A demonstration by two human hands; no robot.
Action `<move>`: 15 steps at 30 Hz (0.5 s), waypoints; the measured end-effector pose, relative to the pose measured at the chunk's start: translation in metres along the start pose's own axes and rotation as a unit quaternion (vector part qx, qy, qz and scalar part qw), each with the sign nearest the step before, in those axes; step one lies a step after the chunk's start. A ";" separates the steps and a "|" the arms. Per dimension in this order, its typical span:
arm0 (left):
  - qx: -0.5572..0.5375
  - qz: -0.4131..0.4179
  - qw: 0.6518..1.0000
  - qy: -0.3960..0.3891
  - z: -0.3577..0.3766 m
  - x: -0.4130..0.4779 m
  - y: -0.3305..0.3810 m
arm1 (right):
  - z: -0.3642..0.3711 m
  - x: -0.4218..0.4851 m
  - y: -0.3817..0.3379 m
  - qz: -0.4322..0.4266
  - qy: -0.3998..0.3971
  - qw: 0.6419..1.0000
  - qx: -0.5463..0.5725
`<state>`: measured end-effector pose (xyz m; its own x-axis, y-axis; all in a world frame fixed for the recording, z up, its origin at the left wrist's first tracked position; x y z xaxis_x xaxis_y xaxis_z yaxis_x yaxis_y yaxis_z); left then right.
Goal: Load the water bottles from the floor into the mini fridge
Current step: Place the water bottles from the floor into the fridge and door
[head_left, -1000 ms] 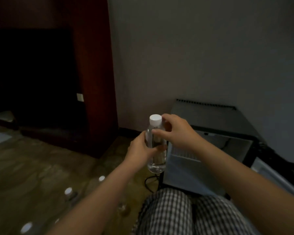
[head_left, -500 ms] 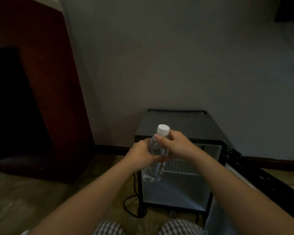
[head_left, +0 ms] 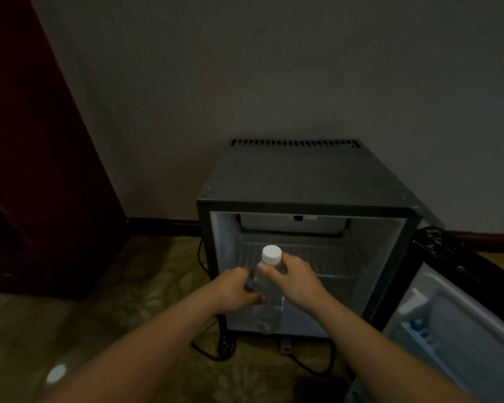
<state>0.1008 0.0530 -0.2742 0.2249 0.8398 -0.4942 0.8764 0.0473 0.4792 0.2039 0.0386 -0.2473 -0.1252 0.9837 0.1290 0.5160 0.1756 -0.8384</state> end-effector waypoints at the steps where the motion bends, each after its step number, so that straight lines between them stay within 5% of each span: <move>1: 0.002 0.005 1.000 -0.012 0.007 0.012 -0.006 | 0.007 0.003 0.014 0.009 -0.004 1.000 -0.004; 6: -0.048 -0.015 0.993 -0.106 0.050 0.063 -0.042 | 0.049 0.022 0.079 0.045 -0.036 0.998 -0.025; 10: -0.193 -0.057 0.965 -0.170 0.084 0.095 -0.076 | 0.079 0.031 0.123 0.064 -0.035 0.997 0.026; 15: -0.302 -0.090 0.933 -0.173 0.109 0.131 -0.104 | 0.103 0.046 0.170 0.104 0.015 0.992 0.063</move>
<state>0.0860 0.0992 -0.4681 0.3131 0.5684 -0.7608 0.5372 0.5546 0.6354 0.1981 0.1096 -0.4383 -0.0002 0.9992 -0.0391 0.4174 -0.0355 -0.9080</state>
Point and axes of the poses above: each hand's wrist, its own x-axis towards the middle knuckle, its own z-axis out of the palm, y = z × x, the point moved 10 cm from there along x, towards the middle knuckle, and after that the axes turned 15 degrees about -z, right-handed, at the moved point
